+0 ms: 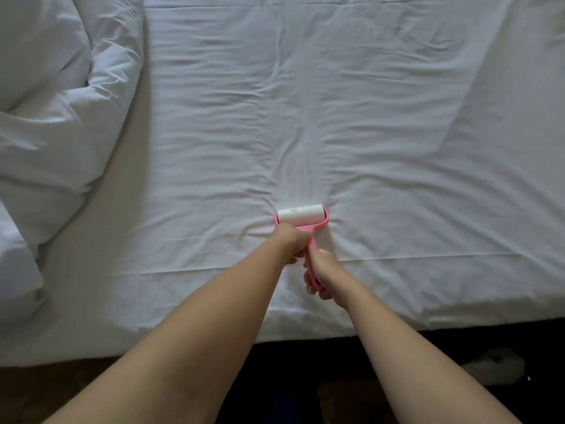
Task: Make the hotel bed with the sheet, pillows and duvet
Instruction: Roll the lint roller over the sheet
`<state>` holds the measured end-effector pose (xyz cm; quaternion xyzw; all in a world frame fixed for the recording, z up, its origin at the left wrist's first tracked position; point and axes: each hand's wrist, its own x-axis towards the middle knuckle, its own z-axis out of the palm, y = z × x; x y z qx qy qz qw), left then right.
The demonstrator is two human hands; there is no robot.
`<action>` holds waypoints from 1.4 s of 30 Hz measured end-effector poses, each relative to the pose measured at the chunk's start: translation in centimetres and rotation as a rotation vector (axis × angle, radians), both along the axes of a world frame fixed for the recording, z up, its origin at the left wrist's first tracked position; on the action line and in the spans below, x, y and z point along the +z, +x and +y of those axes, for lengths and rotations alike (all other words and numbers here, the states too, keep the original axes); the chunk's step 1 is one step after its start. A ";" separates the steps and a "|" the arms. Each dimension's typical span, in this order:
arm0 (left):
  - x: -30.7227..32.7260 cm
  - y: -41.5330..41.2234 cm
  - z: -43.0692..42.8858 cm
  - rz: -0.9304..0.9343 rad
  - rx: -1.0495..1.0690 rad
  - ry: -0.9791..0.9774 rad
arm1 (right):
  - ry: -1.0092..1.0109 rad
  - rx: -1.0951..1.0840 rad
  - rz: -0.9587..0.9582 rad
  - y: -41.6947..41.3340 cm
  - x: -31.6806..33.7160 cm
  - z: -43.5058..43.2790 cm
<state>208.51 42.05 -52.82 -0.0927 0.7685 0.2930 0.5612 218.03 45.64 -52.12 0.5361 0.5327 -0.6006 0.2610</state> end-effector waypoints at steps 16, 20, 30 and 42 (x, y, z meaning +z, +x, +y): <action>-0.9 5.4 0.5 0.038 -0.029 0.071 | -0.002 0.021 0.000 4.8 0.8 1.6; -1.6 2.4 2.2 0.079 0.074 0.047 | -0.033 0.109 0.015 1.2 0.2 4.2; -2.6 -5.5 7.3 0.093 0.368 0.028 | -0.063 0.361 0.049 -8.2 -1.0 10.9; -0.2 -2.3 5.7 -0.056 0.584 0.054 | 0.249 0.848 0.134 -6.1 -0.2 12.2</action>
